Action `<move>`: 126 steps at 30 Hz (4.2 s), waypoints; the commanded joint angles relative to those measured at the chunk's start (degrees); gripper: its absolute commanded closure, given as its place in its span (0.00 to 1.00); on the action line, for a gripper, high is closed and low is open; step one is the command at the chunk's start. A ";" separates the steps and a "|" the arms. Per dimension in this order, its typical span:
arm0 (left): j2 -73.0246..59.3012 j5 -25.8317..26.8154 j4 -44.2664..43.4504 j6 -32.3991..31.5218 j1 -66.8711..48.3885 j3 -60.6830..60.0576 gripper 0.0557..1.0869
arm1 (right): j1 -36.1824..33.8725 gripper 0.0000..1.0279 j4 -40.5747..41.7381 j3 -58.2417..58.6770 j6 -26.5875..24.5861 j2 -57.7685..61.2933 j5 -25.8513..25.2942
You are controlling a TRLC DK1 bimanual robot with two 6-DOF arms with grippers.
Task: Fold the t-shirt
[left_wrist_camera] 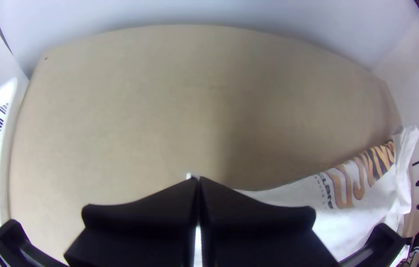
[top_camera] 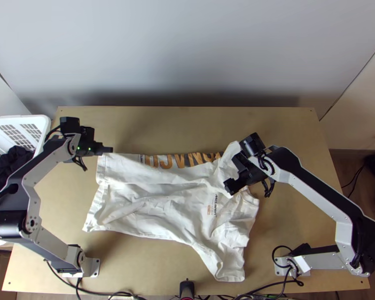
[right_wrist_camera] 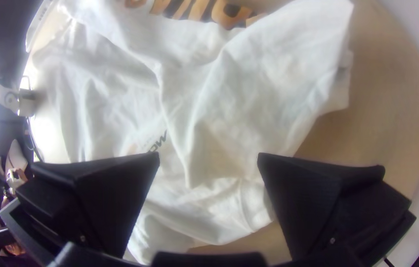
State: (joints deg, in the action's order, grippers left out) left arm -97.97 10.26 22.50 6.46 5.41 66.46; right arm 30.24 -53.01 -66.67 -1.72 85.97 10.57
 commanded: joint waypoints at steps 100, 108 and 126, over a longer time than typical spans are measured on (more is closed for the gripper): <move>47.79 -10.96 21.53 16.30 1.89 -39.12 0.97 | 33.83 0.10 -10.36 6.29 -1.62 -10.39 1.91; 48.05 -11.40 21.53 15.78 2.94 -38.68 0.97 | 39.99 0.10 -6.58 3.57 -0.66 -4.24 2.53; 49.37 -11.76 21.44 15.60 3.38 -38.24 0.97 | 43.06 0.11 -0.51 2.78 1.45 7.28 5.96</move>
State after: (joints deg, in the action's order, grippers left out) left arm -49.36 -1.34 43.75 22.09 8.69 27.92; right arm 72.12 -55.05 -63.29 -1.02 89.43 15.90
